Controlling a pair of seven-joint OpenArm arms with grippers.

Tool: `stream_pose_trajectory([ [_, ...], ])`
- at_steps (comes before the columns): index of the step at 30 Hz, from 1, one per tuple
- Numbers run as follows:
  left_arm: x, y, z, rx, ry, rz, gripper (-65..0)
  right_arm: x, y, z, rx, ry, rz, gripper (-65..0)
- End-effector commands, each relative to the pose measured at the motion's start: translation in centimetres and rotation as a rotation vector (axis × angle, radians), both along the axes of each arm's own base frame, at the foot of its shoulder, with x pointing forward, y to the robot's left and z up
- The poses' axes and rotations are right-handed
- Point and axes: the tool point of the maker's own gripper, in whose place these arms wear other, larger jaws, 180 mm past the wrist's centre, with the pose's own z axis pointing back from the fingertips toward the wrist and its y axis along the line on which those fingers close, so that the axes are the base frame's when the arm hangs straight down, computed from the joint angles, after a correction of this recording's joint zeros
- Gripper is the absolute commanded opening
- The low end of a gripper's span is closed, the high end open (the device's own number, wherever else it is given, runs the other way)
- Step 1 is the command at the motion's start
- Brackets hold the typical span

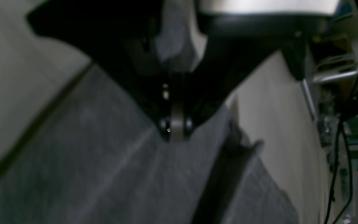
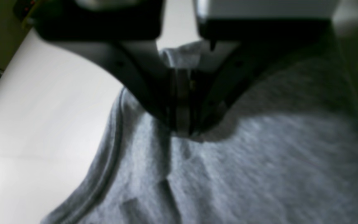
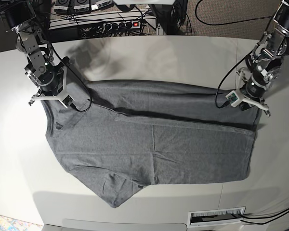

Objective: Fold the T-shirt properly
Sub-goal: 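Lower the folded shoulder edge onto the shirt and release both grippers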

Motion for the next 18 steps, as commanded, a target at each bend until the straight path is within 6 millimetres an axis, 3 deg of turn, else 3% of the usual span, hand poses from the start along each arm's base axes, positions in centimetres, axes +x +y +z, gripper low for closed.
stream_pose_trajectory([
  [1, -6.1, 3.8, -3.9, 0.14, 0.272, 0.052, -65.0, -0.8, -1.0, 0.0, -0.028, 0.048, -0.009, -65.0],
  [8, -10.9, 7.0, -4.8, 0.227, 0.38, 0.048, -65.0, -2.4, 1.2, -0.6, 0.078, 0.15, 0.005, -65.0],
  [18, -15.1, 6.6, -5.2, 0.254, 0.446, -0.016, -65.0, -6.0, 1.7, -1.7, 0.069, 0.253, 0.022, -65.0],
])
